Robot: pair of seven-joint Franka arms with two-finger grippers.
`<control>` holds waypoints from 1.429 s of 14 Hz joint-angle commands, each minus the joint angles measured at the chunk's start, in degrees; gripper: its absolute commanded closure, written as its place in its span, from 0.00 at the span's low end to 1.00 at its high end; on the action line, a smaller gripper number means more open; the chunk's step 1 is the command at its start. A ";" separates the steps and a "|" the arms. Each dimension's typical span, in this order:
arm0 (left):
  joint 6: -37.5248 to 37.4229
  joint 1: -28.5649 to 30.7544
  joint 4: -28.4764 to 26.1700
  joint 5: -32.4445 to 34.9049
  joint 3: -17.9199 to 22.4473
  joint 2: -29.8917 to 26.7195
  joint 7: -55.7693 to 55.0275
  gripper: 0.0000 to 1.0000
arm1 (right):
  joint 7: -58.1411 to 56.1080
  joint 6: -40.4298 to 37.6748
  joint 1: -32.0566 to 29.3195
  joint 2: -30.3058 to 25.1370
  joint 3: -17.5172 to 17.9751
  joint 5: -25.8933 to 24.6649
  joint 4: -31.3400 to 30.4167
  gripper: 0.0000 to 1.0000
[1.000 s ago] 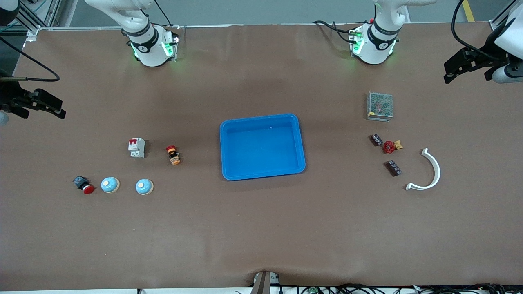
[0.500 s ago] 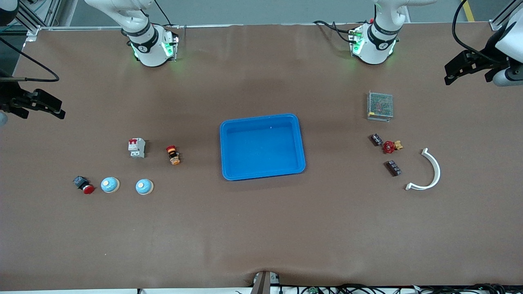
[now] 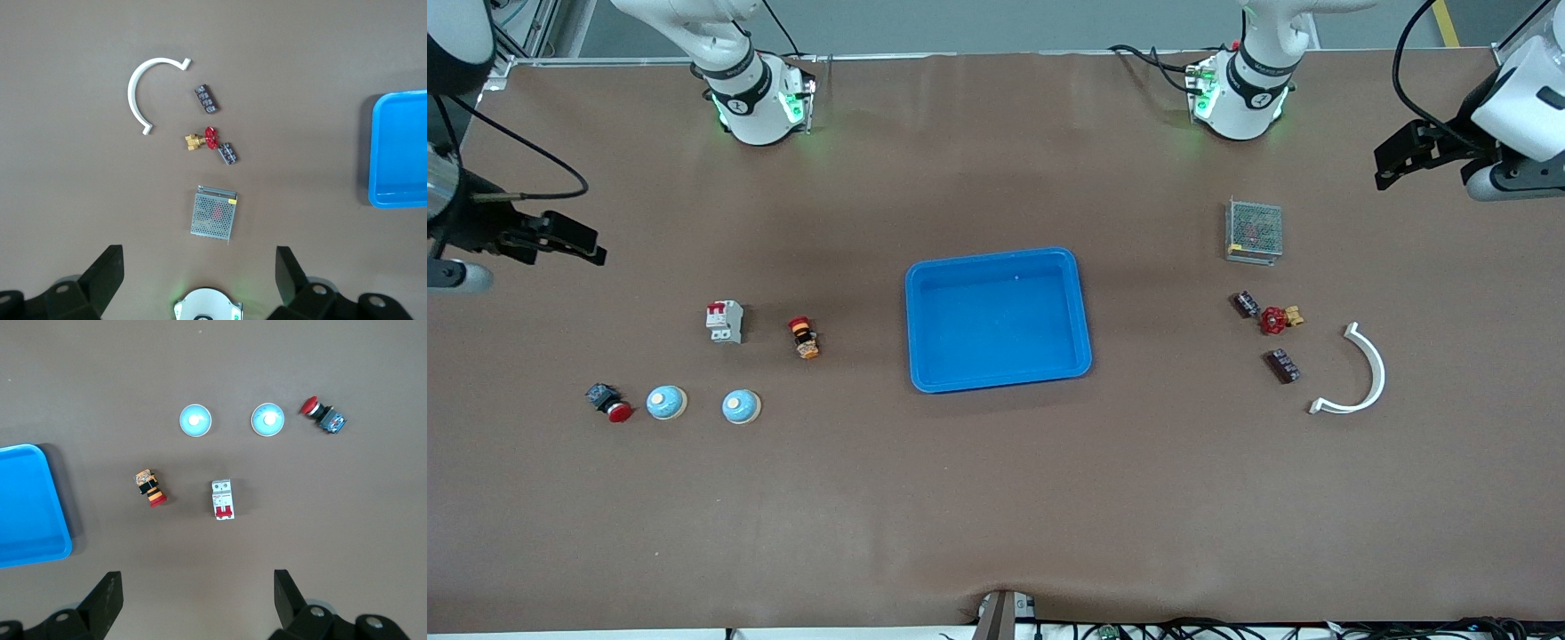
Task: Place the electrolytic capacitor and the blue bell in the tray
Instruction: 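Move the right gripper to a bell while the left gripper nears a capacitor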
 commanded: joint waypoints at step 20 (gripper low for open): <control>32.12 0.13 -30.59 -1.45 -0.53 6.48 -18.48 0.03 | 17.00 47.51 7.07 24.87 0.15 -8.60 -15.07 0.00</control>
